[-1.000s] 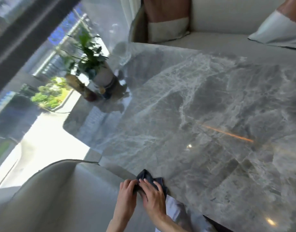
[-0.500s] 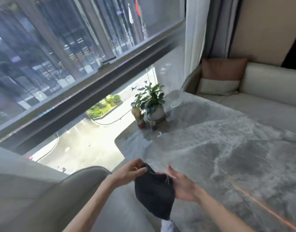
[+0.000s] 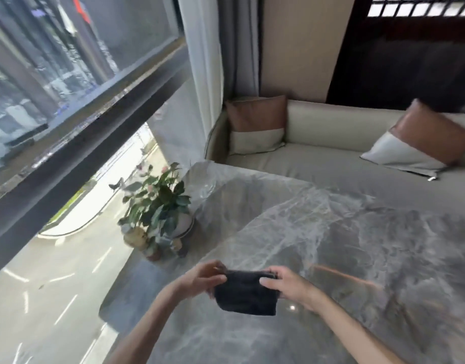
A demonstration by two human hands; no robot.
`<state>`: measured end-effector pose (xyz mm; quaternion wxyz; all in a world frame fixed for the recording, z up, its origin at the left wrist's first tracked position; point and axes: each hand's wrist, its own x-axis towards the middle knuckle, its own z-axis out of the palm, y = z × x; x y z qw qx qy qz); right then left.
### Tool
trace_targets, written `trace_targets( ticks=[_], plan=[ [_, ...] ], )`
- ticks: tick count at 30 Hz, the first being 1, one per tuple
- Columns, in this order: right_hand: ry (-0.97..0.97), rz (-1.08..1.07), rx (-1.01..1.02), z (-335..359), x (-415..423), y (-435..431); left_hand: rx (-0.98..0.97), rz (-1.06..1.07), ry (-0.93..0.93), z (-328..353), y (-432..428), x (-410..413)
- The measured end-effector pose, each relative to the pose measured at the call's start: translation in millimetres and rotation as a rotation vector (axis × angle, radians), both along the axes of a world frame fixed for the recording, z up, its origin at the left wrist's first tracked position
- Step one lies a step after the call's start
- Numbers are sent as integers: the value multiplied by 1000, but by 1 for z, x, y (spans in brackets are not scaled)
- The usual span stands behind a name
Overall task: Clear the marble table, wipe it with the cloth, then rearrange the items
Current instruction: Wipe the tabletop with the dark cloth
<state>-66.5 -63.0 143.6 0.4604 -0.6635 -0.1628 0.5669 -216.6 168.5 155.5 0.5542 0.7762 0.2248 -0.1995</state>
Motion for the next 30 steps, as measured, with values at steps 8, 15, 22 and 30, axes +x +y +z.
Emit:
trace_targets(
  ticks=[8,15,22,30],
  plan=[
    [-616,-98,-199,-28,78,161,697,-283,-45,-32,133,126],
    [-883,-223,-259,-116,64,199,889,-465,-46,-103,155,149],
    [-1005,-37,-373,-180,16,181,880,-557,134,-157,126,111],
    [-894,461,-533,-142,15,177,914,-599,218,-124,113,106]
  ],
)
